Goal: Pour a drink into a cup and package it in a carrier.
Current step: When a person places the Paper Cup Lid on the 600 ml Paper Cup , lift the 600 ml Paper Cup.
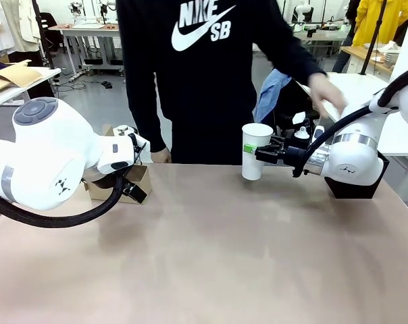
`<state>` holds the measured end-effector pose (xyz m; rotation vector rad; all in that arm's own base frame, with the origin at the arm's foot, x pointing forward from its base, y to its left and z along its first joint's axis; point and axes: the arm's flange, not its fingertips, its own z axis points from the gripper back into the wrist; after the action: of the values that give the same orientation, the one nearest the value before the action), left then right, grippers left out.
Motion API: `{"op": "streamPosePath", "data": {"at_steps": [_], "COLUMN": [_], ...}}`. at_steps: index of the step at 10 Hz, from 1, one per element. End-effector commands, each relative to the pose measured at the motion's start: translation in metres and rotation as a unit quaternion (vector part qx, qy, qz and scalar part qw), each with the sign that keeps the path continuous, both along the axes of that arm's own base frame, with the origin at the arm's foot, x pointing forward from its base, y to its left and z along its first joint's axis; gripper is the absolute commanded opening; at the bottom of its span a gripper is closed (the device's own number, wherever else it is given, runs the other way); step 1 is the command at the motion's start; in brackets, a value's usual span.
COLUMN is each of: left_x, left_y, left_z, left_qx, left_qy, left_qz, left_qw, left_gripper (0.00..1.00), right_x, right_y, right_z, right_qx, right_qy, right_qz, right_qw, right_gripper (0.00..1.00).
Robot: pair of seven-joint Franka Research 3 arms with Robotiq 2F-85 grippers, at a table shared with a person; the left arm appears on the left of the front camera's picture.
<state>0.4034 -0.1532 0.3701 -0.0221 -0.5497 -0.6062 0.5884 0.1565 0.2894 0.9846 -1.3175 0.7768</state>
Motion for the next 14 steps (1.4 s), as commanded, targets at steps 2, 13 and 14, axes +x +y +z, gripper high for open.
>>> {"op": "streamPosePath", "data": {"at_steps": [2, 13, 14], "left_x": [0.0001, 0.0001, 0.0001], "left_y": [0.001, 0.001, 0.001], "left_z": [0.0002, 0.0002, 0.0002], "left_qx": [-0.002, -0.002, -0.002], "left_qy": [0.0, 0.0, 0.0], "left_qz": [0.001, 0.001, 0.001], "left_qw": [1.0, 1.0, 1.0], "left_gripper": [1.0, 1.0, 1.0], "right_x": [-0.0011, -0.0011, -0.0011], "right_y": [0.0005, 0.0005, 0.0005], "right_z": [0.0051, 0.0051, 0.0051], "right_qx": [0.003, 0.003, 0.003], "right_qy": [-0.002, -0.002, -0.002], "right_qz": [-0.001, -0.001, -0.001], "right_qw": [1.0, 1.0, 1.0], "right_gripper": [0.91, 0.91, 0.91]}}
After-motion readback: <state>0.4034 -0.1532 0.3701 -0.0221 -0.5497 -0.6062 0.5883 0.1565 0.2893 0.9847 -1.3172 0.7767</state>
